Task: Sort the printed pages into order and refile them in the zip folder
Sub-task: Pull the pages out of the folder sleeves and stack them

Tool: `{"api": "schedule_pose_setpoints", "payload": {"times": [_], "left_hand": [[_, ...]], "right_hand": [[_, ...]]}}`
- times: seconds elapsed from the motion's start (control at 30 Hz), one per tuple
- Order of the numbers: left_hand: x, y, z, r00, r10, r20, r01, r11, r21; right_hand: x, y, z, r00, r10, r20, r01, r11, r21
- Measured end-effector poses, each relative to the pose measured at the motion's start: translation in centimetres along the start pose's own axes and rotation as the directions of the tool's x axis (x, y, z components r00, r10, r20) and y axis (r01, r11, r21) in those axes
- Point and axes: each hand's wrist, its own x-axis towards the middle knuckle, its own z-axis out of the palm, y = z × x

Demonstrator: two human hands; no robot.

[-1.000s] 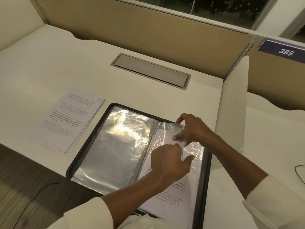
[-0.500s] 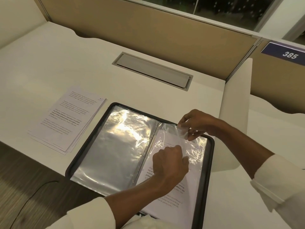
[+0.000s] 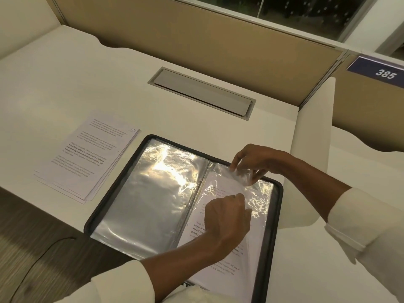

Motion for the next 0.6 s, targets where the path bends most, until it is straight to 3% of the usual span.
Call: {"api": "schedule_pose_setpoints", "payload": {"times": [0.13,0.33,0.47,0.6], "left_hand": [[-0.2,0.2,0.5,0.999,0.035,-0.035,-0.035,0.999,0.006],[-0.7,-0.2,1.5,0.997,0.033,-0.064,-0.037,0.996,-0.076],[-1.1,-2.2,2.9,0.989,0.004,-0.147,-0.024,0.991,-0.13],[-1.6,-5.4,5.1,0.996,-0.04,-0.079,0.034,0.996,-0.077]], "right_hand": [[0.6,-0.8,-0.2,0.985,0.122,0.121,-0.104,0.984,-0.144],[1.6,-1.7,-0.3,0.936,0.307,0.173,-0.26,0.933,-0.249],[2.1,-1.0,0.0,0.92,0.352,0.17,-0.28,0.898,-0.339],[3.2,0.5,0.2,0.918,0.362,0.161,-0.27,0.87,-0.413]]}}
